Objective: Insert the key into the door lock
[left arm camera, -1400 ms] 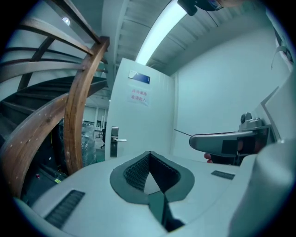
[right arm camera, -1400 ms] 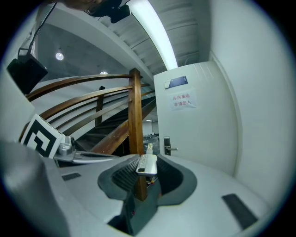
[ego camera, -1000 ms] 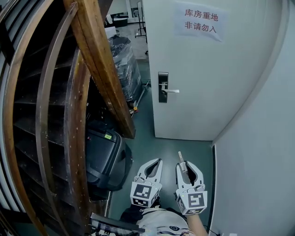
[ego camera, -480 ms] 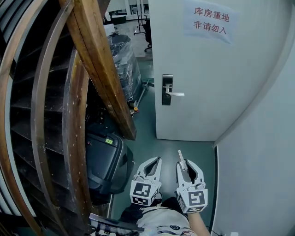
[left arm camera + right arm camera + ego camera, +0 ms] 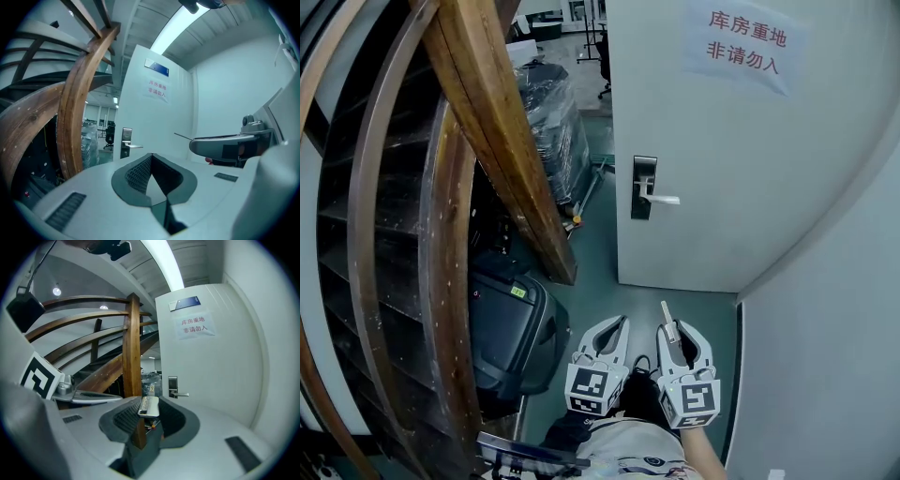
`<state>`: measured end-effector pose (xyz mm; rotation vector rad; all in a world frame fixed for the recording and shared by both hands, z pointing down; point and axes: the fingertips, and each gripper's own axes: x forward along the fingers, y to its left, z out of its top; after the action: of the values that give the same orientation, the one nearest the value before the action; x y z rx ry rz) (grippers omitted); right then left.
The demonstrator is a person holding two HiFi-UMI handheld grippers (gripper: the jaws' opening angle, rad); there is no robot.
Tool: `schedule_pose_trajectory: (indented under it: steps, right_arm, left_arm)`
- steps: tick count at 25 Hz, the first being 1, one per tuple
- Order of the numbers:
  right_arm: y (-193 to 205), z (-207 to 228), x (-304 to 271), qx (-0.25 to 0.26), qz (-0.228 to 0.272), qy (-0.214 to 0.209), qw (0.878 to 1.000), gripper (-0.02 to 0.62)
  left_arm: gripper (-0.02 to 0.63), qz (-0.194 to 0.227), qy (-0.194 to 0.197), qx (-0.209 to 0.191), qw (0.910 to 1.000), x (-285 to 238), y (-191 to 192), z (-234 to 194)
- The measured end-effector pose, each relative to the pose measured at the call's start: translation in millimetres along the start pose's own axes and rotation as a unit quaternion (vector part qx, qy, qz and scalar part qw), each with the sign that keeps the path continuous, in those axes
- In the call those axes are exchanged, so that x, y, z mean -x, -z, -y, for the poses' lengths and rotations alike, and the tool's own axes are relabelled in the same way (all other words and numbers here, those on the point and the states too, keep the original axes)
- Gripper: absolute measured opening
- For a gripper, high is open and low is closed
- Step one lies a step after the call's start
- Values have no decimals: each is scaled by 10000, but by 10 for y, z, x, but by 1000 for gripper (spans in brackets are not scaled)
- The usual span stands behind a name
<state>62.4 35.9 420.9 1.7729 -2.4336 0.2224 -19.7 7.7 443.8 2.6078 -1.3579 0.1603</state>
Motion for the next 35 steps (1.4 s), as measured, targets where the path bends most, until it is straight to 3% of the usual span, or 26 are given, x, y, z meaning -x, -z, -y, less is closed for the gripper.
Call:
schedule_pose_trajectory:
  steps: [12,19,25,35]
  right_arm:
    - [-129,593,-936,-127,16,-476,9988,118]
    - [-54,744,-1453,-89,-146,-669,9976,118]
    - [191,791,-1869,-107,-453,-574,9973,118]
    - [753,904,-2666,44,-762,-138,9970,118]
  left_arm:
    - [5,82,-385,-108,9992,-1088,-303,-284]
    - [5,-58,-709,-108,9974,-1493,-211,-531]
    - [5,-183,-951,11,9953,-1667,-39,-868]
    - [5,-227,-808,-43,9965,-2038,381,-1346]
